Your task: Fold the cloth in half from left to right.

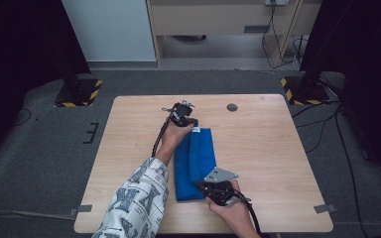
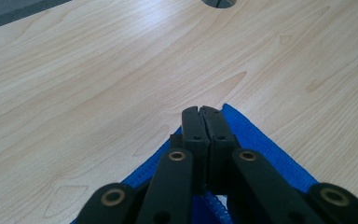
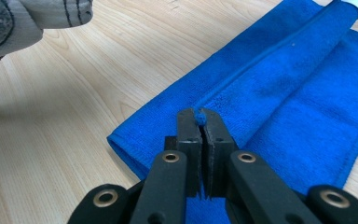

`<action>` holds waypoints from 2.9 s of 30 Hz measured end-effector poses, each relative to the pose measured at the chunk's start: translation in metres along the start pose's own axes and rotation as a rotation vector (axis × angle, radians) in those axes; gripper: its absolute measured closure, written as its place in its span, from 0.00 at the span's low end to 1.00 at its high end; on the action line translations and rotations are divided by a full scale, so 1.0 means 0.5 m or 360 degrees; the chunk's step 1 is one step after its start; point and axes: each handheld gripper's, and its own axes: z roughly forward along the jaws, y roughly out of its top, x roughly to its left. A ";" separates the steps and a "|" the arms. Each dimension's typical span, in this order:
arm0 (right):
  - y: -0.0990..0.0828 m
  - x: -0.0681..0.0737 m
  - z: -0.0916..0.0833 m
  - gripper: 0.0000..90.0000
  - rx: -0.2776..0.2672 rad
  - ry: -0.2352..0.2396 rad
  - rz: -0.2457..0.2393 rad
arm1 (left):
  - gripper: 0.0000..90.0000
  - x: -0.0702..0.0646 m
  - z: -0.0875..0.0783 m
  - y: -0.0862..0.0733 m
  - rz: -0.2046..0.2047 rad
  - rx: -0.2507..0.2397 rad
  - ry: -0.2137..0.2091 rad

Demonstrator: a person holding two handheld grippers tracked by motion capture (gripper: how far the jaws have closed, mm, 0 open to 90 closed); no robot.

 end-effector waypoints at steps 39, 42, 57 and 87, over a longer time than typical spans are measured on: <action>-0.040 -0.031 -0.021 0.75 0.0147 -0.0079 0.0139 | 0.91 -0.033 0.036 -0.003 -0.0065 0.0036 -0.0093; -0.050 -0.039 -0.020 0.69 0.0208 -0.0058 0.0176 | 0.84 -0.037 0.035 -0.002 -0.0067 0.0024 -0.0109; -0.048 -0.067 -0.034 0.29 0.0229 -0.0191 0.0183 | 0.51 -0.057 -0.023 -0.005 0.0089 -0.0093 -0.0085; 0.150 -0.292 0.147 0.61 0.0152 -0.0339 0.0235 | 0.32 0.082 -0.080 -0.103 -0.0014 -0.0071 0.0035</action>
